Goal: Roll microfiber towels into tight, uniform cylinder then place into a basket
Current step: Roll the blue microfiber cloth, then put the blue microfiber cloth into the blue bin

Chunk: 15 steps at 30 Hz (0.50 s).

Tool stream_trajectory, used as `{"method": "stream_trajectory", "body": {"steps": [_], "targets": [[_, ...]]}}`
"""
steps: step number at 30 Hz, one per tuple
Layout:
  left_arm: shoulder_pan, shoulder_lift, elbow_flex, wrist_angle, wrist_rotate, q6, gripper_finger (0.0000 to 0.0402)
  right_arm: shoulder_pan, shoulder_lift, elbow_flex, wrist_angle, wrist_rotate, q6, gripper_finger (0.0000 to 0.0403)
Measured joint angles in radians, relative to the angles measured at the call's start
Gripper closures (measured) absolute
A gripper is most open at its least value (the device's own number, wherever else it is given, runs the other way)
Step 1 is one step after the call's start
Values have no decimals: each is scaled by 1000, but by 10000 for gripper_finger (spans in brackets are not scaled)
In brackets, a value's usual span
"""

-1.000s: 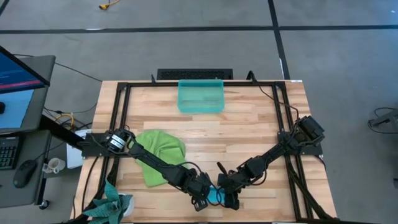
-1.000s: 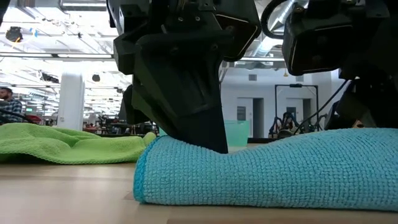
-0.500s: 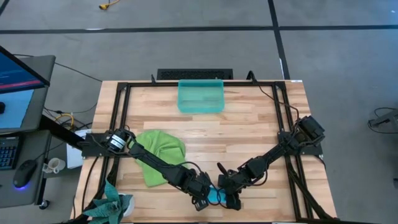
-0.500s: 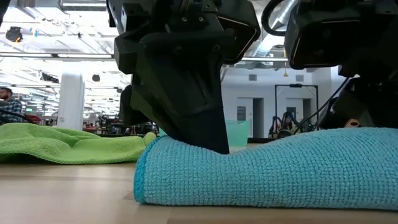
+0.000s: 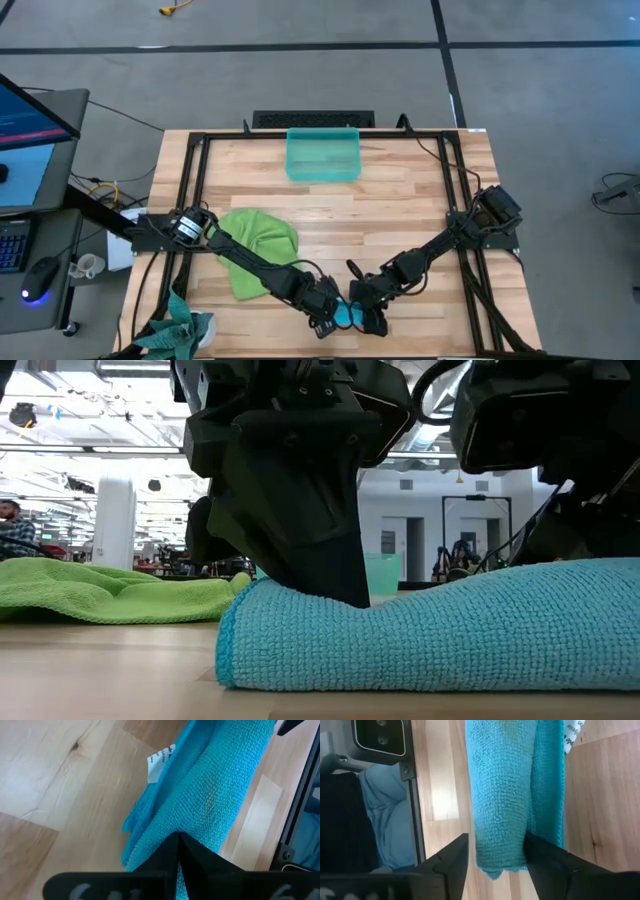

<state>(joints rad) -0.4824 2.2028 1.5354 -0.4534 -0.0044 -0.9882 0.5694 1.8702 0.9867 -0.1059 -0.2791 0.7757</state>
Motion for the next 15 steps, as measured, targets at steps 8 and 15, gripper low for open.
{"method": "stream_trajectory", "body": {"steps": [8, 15], "targets": [[0, 1, 0, 8, 0, -1, 391, -9, -63, -5, -126, 39, -35, 191], [0, 1, 0, 10, -2, 1, 391, -14, -180, -4, -312, 173, -50, 191]]}}
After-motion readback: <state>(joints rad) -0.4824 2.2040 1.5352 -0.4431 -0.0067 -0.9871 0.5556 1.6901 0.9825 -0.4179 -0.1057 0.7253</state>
